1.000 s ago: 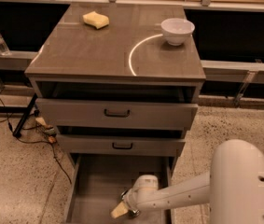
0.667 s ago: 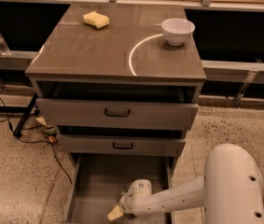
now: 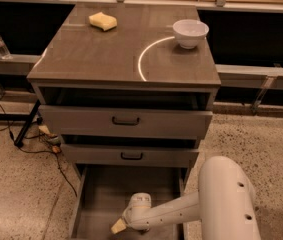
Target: Pick green can from bottom drawer and place on counter
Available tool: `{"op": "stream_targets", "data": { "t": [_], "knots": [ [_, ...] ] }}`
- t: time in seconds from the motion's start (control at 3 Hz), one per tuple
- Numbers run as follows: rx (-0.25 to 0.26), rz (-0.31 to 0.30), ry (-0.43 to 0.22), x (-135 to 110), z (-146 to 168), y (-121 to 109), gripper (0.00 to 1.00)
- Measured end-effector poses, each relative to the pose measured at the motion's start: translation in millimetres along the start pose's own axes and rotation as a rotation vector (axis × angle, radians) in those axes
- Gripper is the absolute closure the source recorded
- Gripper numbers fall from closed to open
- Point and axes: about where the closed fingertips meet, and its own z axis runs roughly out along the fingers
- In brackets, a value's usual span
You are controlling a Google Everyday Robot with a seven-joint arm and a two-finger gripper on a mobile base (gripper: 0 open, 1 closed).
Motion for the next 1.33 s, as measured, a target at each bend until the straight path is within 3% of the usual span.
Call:
{"op": "stream_targets", "data": {
  "t": [0.33,1.0,1.33],
  "knots": [
    [0.028,0.008,0.009,-4,12,-9,0.00],
    [0.090,0.013,0.034,6,12,-36,0.42],
    [0.095,0.005,0.039,7,13,-38,0.65]
  ]
}}
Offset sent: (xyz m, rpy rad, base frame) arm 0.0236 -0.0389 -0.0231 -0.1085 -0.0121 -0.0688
